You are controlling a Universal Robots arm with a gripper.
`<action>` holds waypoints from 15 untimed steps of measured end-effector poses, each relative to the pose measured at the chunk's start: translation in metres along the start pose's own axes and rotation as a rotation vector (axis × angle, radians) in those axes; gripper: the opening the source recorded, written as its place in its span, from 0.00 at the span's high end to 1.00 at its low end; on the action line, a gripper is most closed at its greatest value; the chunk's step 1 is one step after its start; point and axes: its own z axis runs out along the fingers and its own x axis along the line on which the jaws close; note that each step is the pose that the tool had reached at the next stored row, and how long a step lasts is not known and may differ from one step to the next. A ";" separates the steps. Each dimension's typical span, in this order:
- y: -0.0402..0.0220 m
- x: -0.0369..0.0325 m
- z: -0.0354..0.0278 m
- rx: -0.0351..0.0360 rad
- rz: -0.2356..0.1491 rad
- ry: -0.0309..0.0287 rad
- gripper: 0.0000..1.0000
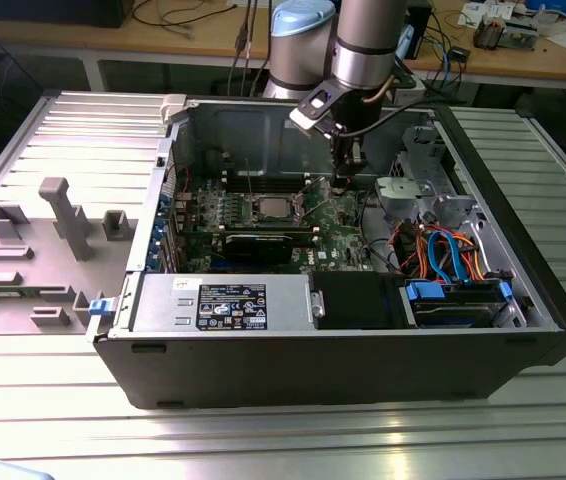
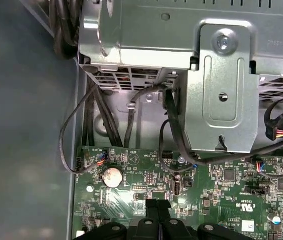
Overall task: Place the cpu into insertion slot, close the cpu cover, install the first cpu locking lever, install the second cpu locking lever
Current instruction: 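Close the cpu cover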
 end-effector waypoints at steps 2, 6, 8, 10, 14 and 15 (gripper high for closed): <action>-0.0015 0.0001 0.0001 0.0014 -0.001 0.0001 0.89; -0.0090 0.0005 0.0001 0.0032 -0.001 0.0004 0.89; -0.0091 0.0006 0.0002 0.0032 -0.001 0.0004 0.89; -0.0091 0.0006 0.0002 0.0032 -0.001 0.0003 0.89; -0.0091 0.0006 0.0002 0.0032 -0.001 0.0003 0.89; -0.0091 0.0005 0.0002 0.0032 -0.001 0.0003 0.89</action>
